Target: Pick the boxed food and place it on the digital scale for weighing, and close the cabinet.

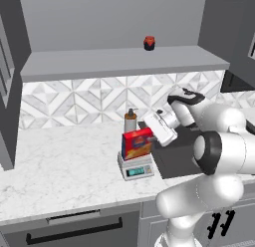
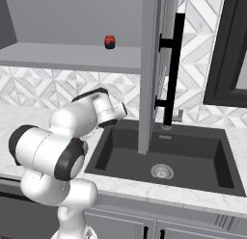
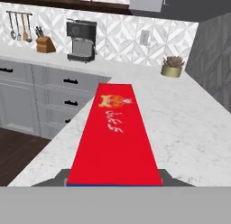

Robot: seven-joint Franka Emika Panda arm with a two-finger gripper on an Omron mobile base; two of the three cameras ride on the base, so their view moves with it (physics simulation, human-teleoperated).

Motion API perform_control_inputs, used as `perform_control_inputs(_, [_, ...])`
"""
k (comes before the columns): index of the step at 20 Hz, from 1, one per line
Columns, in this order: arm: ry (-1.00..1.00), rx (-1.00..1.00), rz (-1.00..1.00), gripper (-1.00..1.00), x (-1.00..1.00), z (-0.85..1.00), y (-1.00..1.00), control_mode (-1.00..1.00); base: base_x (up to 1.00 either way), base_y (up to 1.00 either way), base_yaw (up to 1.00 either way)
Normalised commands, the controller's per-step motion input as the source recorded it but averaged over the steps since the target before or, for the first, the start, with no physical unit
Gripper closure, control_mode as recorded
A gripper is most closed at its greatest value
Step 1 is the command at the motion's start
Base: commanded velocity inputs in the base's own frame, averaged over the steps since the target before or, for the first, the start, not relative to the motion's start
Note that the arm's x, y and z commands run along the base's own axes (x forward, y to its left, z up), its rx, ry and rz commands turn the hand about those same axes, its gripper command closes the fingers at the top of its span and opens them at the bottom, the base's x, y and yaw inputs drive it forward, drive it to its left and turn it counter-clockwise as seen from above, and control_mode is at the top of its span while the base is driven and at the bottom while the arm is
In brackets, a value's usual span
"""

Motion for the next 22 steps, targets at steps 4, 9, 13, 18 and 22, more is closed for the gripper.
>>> perform_control_inputs(4, [0.0, 0.0, 0.0, 1.0, 0.15, -0.14, 0.0, -1.0, 0.0, 0.0, 0.0])
perform_control_inputs(9, [0.0, 0.0, 0.0, -1.0, 0.01, -0.01, 0.0, -1.0, 0.0, 0.0, 0.0])
perform_control_inputs(13, [0.0, 0.0, 0.0, -1.0, 0.0, 0.0, 0.0, -1.0, 0.0, 0.0, 0.0])
perform_control_inputs(18, [0.0, 0.0, 0.0, -1.0, 0.0, 0.0, 0.0, -1.0, 0.0, 0.0, 0.0])
perform_control_inputs(22, [0.0, 0.04, 0.0, -1.0, 0.0, 0.0, -0.12, -1.0, 0.0, 0.0, 0.0])
